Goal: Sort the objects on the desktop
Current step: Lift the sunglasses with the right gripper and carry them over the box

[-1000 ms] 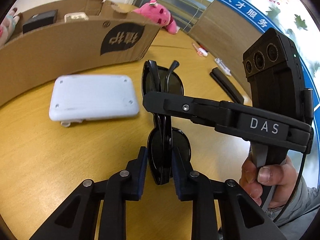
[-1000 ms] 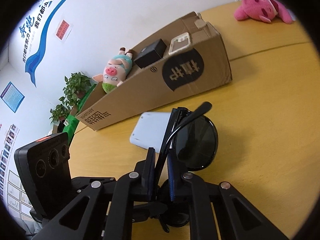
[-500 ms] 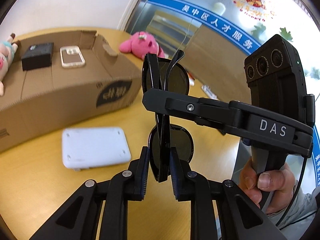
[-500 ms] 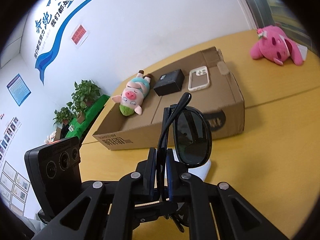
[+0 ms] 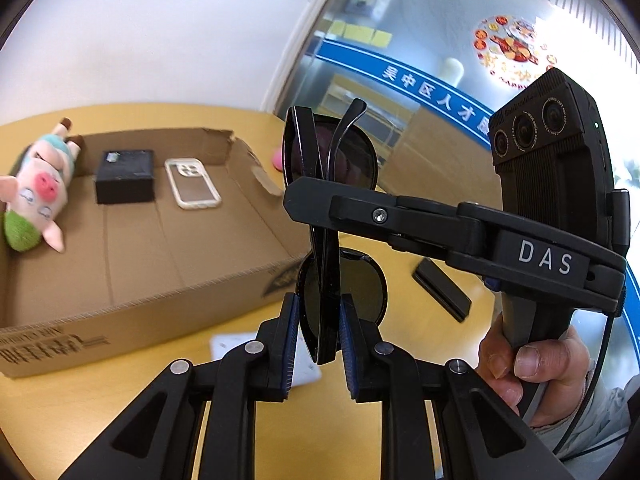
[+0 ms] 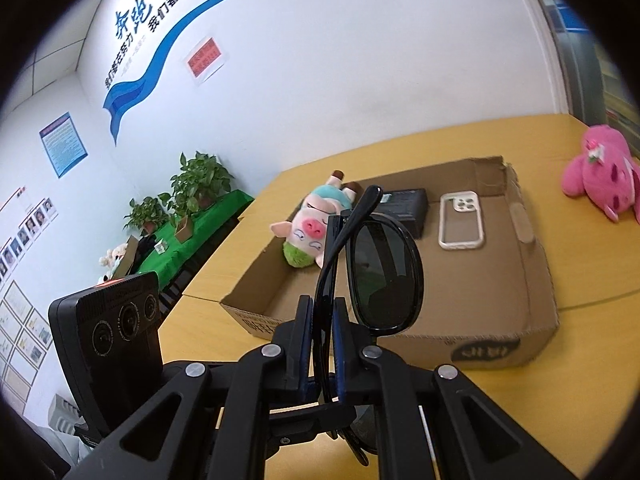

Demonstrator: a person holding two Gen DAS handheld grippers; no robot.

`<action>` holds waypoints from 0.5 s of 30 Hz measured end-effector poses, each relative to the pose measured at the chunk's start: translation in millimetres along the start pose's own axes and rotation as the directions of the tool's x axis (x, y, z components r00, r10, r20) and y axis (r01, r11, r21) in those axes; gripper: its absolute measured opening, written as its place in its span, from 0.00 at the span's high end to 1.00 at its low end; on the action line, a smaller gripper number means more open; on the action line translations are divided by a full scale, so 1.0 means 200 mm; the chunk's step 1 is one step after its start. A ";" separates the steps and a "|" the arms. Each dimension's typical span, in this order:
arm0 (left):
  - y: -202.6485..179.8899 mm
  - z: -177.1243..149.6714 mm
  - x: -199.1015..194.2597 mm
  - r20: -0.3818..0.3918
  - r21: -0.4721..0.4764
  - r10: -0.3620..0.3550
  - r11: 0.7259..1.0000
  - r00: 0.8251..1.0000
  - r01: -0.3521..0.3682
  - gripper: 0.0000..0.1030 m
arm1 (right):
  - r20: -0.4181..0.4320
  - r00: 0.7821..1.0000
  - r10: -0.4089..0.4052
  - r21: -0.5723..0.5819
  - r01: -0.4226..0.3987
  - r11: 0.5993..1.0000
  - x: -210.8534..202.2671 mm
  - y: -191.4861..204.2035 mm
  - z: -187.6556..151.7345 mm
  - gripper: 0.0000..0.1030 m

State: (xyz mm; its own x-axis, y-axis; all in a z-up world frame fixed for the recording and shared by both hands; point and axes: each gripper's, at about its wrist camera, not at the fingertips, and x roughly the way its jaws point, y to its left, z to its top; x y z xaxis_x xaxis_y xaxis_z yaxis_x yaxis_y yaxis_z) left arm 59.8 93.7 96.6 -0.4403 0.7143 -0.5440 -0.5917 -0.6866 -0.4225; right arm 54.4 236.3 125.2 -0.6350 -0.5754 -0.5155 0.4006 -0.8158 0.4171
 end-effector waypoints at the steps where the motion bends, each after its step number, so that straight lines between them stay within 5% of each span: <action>1: 0.02 0.01 -0.01 0.007 -0.004 0.008 1.000 1.000 -0.007 0.81 | -0.003 1.000 0.006 -0.011 -0.007 1.000 0.02 0.02 0.02 0.92; 15: 0.45 0.12 -0.09 0.000 -0.109 0.143 0.984 0.990 -0.143 0.81 | -0.108 0.983 0.149 -0.039 -0.154 0.987 0.48 0.11 0.22 0.92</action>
State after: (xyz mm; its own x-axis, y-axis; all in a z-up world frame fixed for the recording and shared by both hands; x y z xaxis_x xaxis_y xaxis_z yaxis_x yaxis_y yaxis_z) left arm -2.1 23.5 86.3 -0.5208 0.6084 -0.5988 -0.4456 -0.7920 -0.4172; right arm -27.3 166.1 118.1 -0.4930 -0.6937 -0.5252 0.5193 -0.7189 0.4621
